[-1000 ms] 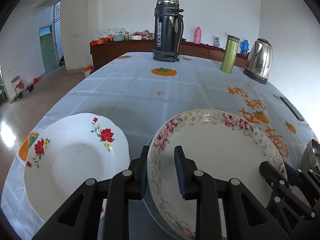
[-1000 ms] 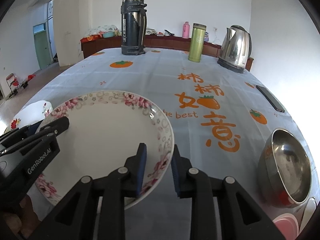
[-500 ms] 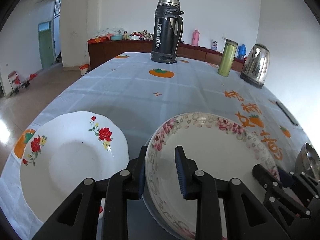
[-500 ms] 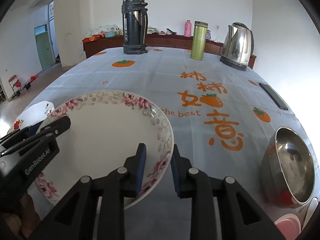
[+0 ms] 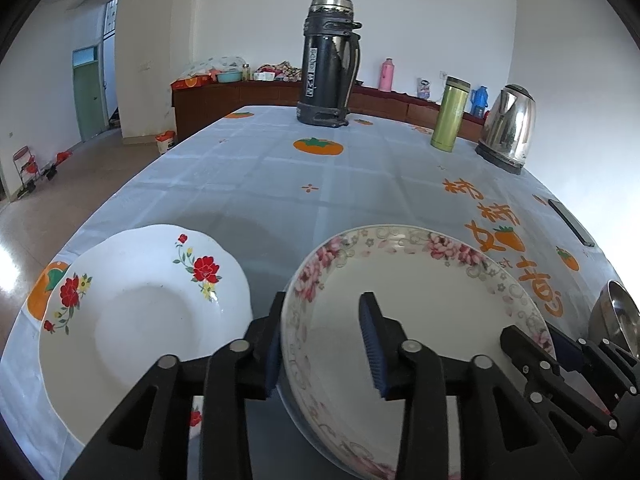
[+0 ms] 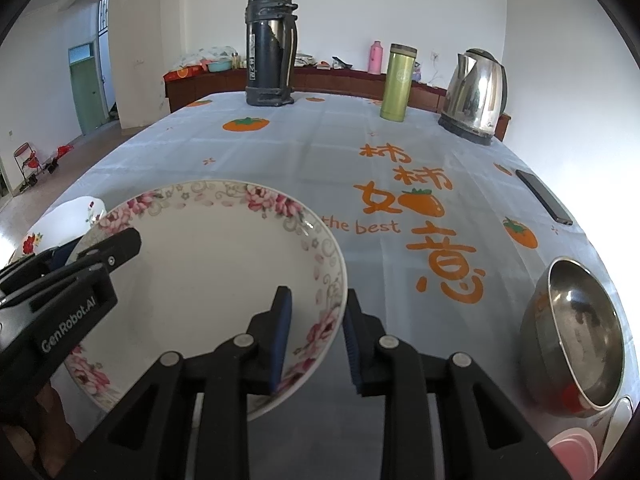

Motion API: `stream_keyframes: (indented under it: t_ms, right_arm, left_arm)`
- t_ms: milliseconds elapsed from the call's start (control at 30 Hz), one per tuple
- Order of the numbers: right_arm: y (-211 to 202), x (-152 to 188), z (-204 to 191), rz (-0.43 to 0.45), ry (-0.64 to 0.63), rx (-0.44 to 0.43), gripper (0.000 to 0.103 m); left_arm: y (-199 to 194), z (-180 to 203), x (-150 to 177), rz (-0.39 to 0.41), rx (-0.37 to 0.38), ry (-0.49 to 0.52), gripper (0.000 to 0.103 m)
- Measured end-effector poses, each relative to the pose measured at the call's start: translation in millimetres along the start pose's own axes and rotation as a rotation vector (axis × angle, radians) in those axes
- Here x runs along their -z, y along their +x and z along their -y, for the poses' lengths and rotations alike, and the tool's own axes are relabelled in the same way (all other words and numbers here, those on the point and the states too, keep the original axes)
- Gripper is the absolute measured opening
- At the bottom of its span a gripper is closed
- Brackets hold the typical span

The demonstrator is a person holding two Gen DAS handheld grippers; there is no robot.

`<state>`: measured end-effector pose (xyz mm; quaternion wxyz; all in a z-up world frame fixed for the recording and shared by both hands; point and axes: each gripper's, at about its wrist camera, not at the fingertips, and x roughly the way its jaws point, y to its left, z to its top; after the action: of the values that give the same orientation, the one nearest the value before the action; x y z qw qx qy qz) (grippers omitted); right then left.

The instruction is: Organize plates and bowls

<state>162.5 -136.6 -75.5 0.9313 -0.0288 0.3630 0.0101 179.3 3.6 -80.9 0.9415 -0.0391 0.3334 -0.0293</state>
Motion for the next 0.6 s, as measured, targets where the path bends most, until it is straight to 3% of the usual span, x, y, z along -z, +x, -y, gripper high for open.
stream_keyframes:
  t_ms: [133,600]
  right_arm:
    - [-0.3,0.3,0.5,-0.001,0.001,0.000,0.026]
    - [-0.7,1.5,-1.2,0.000,-0.005,0.001,0.026]
  left_arm:
    - [-2.9,2.0,0.6,0.017,-0.027,0.007,0.060]
    - [0.8,0.3,0.3,0.009,-0.023,-0.011,0.060]
